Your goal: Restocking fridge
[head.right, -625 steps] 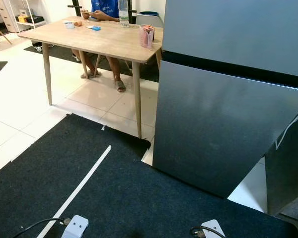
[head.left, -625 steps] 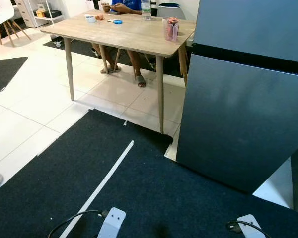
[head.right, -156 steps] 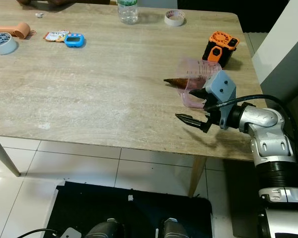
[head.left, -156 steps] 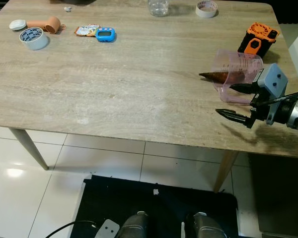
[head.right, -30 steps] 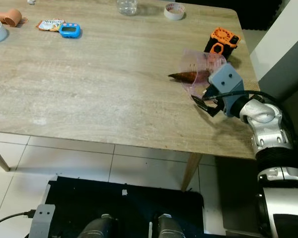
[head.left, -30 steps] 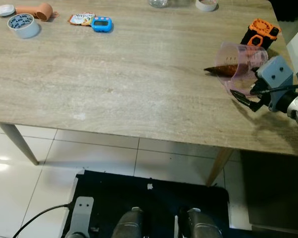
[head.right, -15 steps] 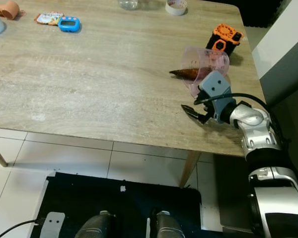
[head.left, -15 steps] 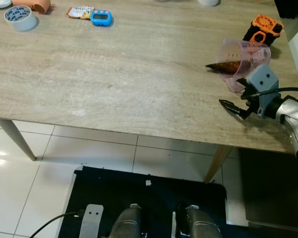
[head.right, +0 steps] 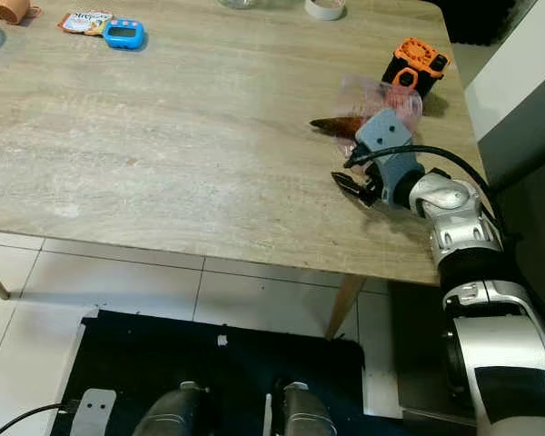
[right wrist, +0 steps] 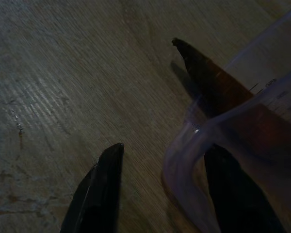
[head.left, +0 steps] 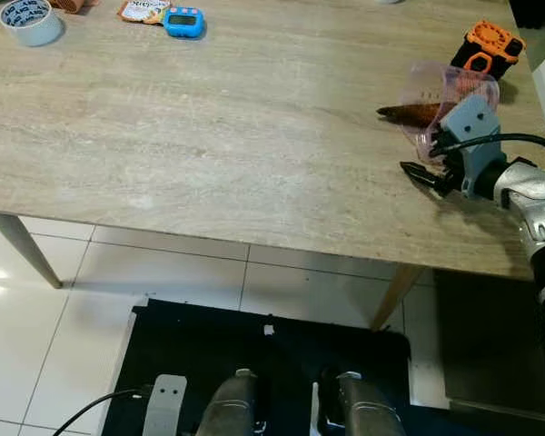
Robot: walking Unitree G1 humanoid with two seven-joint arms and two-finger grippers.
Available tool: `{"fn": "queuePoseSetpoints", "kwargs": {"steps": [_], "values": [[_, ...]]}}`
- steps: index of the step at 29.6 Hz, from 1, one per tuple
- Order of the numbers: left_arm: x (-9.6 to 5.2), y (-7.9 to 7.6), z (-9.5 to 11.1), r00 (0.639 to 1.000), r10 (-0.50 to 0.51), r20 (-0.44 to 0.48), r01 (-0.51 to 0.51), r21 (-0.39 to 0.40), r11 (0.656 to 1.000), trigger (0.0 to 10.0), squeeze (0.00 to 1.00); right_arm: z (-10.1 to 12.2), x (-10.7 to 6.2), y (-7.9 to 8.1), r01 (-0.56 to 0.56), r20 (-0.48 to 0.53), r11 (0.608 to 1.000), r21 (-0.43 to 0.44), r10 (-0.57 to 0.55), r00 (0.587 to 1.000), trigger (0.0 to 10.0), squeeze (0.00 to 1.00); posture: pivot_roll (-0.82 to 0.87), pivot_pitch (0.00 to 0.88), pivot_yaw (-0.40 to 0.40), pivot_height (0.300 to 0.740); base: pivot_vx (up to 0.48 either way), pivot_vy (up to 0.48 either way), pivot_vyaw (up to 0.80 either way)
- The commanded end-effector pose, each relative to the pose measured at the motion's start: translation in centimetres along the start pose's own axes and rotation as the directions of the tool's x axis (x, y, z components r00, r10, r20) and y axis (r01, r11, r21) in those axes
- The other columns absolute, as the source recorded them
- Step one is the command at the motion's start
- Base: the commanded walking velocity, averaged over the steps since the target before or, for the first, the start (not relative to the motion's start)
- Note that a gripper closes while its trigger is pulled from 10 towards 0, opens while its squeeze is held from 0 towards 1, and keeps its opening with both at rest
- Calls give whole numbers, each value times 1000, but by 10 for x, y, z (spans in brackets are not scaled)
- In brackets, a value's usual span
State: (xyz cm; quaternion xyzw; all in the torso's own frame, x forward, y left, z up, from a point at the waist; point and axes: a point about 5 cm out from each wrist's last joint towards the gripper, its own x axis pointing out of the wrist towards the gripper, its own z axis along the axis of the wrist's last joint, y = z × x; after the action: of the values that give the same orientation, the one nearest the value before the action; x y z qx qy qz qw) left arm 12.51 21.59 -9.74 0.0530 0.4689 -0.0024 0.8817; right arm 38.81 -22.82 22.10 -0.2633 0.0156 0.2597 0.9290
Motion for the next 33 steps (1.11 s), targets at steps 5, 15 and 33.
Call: {"fn": "queuePoseSetpoints", "kwargs": {"steps": [5,15,33], "values": [[-6,-9,-23,996,-31,-78,31,7,999,10000,0,-20,3,15,-33,-64,996,77,38,997,0,0,-3,343,-96,740,0,0,0],[-1,-13,-13,997,-36,-71,36,9,999,10000,0,4,6,15,-107,161,966,234,70,985,0,0,2,295,-92,740,0,0,0],[3,-6,-2,997,-28,-73,31,43,999,10000,0,74,10,76,-664,776,429,612,-164,609,0,0,13,209,-53,740,0,0,0]]}}
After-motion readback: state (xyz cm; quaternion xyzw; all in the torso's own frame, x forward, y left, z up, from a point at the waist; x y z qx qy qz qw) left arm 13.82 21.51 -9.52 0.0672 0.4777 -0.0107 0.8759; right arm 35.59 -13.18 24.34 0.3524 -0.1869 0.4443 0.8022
